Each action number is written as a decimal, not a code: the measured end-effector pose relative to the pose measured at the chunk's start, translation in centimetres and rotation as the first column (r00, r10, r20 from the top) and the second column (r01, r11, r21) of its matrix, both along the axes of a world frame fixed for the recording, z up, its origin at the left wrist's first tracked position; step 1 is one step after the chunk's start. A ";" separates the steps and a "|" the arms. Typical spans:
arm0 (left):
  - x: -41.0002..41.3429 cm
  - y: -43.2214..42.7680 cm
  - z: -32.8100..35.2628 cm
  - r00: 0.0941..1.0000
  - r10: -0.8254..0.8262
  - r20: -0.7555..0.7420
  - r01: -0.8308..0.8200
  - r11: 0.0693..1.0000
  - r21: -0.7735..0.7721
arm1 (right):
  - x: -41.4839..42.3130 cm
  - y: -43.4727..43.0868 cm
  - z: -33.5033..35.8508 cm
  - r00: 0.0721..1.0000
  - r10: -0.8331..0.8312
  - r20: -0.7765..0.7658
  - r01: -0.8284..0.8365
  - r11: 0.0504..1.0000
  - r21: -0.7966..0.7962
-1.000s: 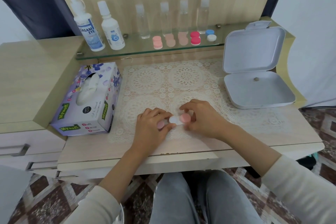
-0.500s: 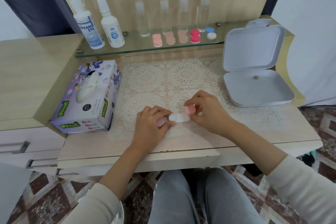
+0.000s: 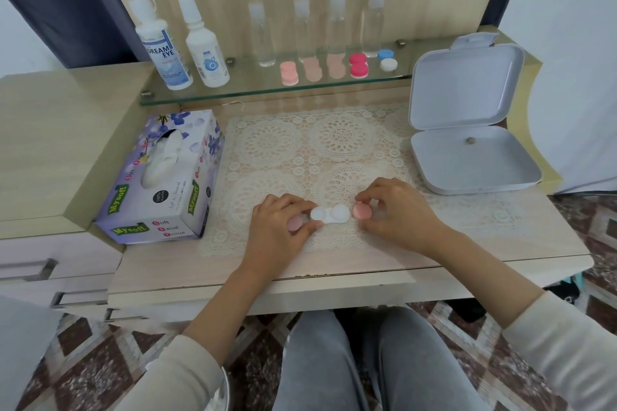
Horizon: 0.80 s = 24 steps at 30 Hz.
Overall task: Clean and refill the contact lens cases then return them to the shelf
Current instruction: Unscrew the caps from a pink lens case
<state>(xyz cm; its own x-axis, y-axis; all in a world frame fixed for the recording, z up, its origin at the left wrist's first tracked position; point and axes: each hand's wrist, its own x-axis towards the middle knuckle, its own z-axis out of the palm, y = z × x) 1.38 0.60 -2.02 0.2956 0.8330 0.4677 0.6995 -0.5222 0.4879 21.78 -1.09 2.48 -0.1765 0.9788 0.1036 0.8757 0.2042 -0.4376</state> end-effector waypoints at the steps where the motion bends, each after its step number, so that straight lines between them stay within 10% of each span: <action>1: 0.0 0.0 0.0 1.000 -0.001 0.003 0.001 1.000 -0.002 | -0.1 0.0 0.0 1.000 0.008 0.017 -0.008 1.000 0.007; 24: 0.0 -0.2 0.6 1.000 0.002 0.031 0.000 0.998 -0.069 | -1.4 0.0 -2.6 0.979 -0.042 -0.199 0.070 0.988 0.135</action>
